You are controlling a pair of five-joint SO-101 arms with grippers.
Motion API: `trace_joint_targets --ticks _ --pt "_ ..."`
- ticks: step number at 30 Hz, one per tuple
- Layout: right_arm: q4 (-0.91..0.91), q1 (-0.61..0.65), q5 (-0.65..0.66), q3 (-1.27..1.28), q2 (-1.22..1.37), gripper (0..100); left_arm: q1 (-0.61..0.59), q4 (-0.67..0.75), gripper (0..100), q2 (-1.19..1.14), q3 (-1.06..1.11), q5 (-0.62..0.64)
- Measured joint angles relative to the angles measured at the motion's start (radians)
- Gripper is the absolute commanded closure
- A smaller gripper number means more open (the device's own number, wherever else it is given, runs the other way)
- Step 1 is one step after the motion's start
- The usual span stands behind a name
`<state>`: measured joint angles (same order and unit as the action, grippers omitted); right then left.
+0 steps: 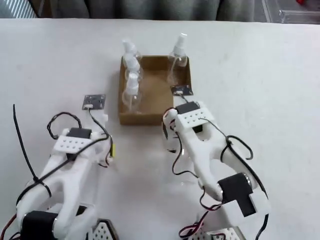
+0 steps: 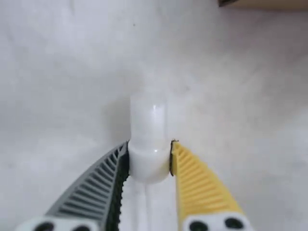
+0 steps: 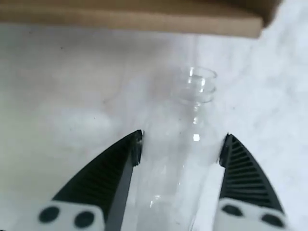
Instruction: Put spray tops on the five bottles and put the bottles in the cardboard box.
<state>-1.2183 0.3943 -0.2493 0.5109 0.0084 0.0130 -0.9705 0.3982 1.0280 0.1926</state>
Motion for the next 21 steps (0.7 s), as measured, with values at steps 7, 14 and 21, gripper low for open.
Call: trace_joint_targets --ticks 7,14,21 --pt "-0.005 0.000 0.006 0.000 0.002 86.8 0.000 0.000 98 0.000 0.000 0.000" --pt "0.005 -0.046 0.034 0.000 0.002 98.5 0.000 0.000 98 0.000 0.000 0.000" --pt "-0.069 -0.133 0.143 -0.057 -0.044 98.2 0.000 0.000 98 0.000 0.000 0.000"
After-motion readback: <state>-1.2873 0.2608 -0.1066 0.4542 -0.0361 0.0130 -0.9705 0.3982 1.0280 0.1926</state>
